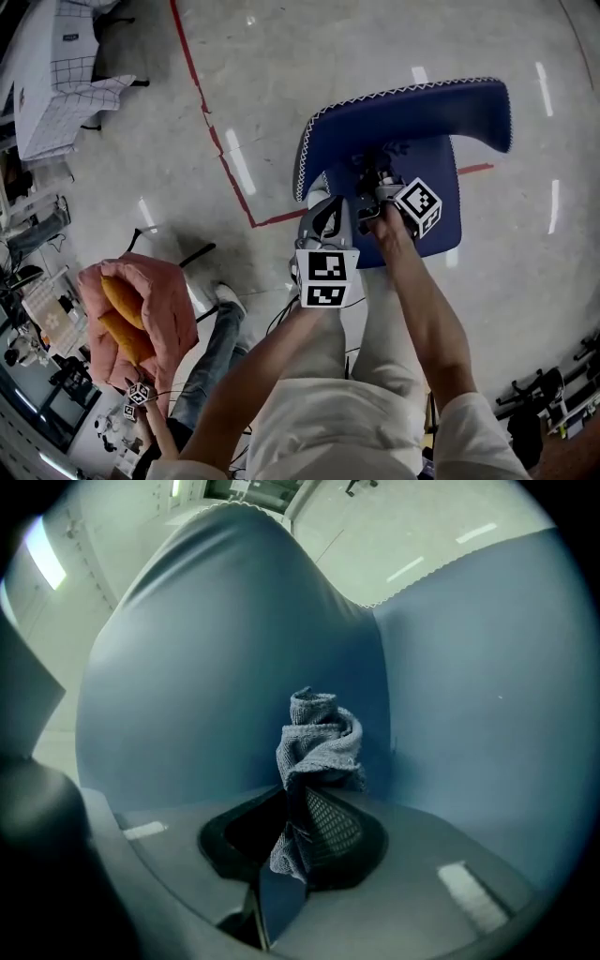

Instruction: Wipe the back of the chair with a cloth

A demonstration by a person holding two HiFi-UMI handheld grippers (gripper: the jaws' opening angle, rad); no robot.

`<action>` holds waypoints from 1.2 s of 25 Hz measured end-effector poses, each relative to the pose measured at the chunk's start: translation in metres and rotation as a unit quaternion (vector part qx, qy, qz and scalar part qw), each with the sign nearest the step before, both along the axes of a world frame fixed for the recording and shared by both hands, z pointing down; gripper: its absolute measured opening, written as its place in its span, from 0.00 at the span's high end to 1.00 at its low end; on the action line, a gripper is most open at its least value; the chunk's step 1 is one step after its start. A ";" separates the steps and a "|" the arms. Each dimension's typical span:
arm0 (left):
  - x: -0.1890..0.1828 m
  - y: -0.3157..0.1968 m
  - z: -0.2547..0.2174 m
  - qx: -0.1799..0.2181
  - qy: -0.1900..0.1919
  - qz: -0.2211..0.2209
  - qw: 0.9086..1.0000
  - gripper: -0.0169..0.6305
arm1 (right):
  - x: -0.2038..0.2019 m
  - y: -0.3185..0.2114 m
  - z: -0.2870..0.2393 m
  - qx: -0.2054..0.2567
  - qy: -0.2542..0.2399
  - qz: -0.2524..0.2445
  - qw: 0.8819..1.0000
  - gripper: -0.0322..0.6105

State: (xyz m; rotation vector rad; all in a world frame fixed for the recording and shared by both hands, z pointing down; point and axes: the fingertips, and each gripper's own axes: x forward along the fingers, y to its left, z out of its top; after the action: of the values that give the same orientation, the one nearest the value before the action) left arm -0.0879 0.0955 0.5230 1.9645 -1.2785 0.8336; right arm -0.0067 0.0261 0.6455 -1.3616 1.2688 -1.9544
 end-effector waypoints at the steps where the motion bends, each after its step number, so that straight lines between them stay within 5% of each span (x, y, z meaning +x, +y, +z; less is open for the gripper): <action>1: 0.001 0.001 -0.003 0.001 0.000 0.001 1.000 0.97 | 0.001 0.000 -0.006 0.003 -0.001 0.000 1.000 0.82; 30: -0.015 -0.027 -0.047 0.034 -0.007 -0.016 0.999 0.97 | -0.006 -0.046 -0.167 0.035 -0.020 -0.031 0.999 0.83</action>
State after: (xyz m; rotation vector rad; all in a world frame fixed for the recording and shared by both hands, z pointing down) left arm -0.1032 0.0688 0.4762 1.9900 -1.3592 0.7981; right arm -0.0126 -0.0195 0.4788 -1.2574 1.3630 -1.9495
